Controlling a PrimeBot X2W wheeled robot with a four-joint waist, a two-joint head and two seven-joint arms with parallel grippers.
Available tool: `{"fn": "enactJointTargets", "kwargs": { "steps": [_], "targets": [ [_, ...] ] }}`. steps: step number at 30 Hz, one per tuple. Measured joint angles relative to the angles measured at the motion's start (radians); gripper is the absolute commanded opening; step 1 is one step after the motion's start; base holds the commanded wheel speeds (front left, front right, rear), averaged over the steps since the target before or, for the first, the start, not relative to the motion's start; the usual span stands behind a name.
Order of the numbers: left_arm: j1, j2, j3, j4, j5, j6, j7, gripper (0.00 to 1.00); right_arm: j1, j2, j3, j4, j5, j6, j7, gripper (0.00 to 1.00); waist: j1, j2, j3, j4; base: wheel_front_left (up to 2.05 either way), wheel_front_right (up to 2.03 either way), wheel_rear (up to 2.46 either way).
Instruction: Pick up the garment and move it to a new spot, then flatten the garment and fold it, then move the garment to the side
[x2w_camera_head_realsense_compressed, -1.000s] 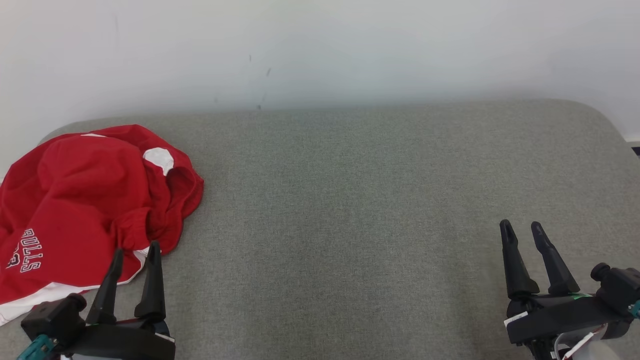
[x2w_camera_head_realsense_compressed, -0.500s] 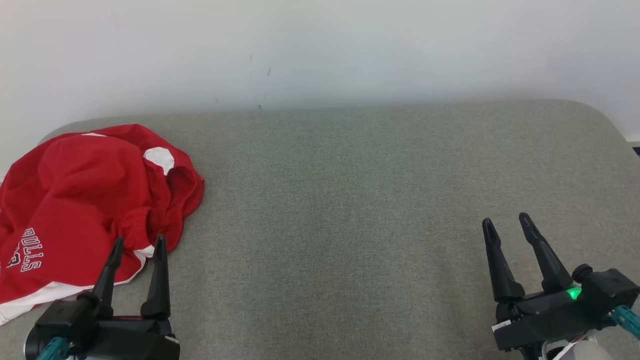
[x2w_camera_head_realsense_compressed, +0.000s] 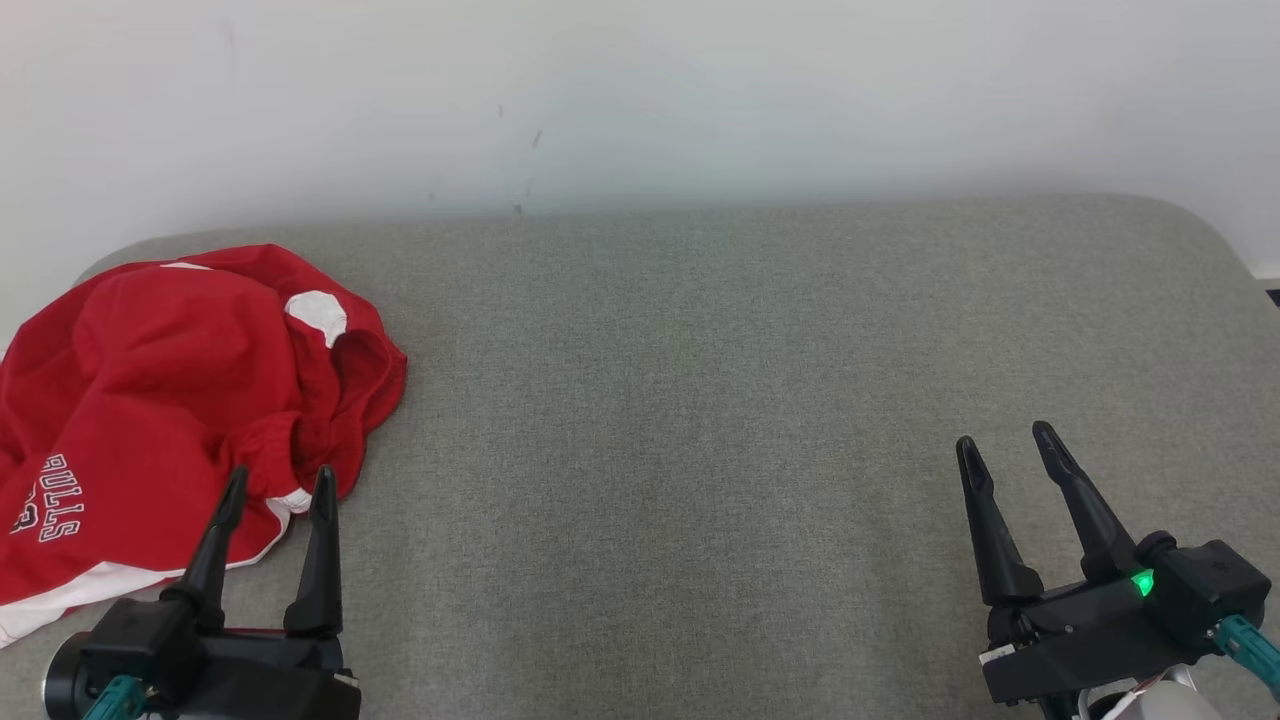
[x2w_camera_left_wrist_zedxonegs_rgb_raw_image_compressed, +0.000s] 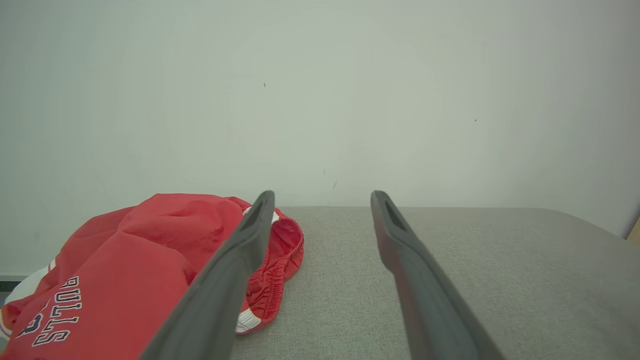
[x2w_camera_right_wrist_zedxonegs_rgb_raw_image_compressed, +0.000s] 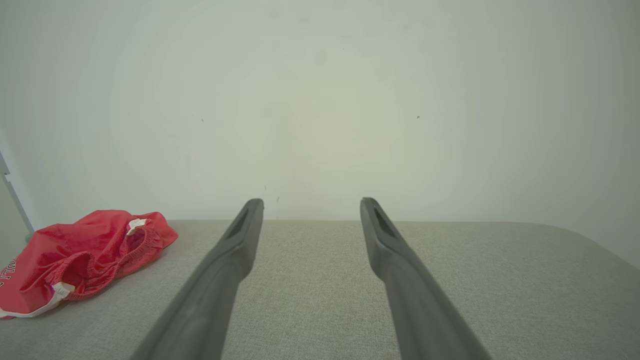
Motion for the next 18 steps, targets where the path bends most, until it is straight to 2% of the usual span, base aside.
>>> {"fn": "enactJointTargets", "kwargs": {
  "steps": [11,18],
  "targets": [
    [-0.001,-0.012,0.014,0.006,0.002,-0.016,-0.003,1.00,0.001,0.006,-0.015,0.000,-0.003,0.008,0.000,1.00,0.0000,0.0000,0.000,0.005,0.00,0.00,0.00],
    [-0.019,-0.026,0.005,0.015,0.026,-0.026,-0.003,1.00,0.009,0.007,-0.034,-0.015,-0.008,0.009,-0.002,1.00,0.0000,0.0000,0.001,0.034,0.00,0.00,0.00]
  ]
}}
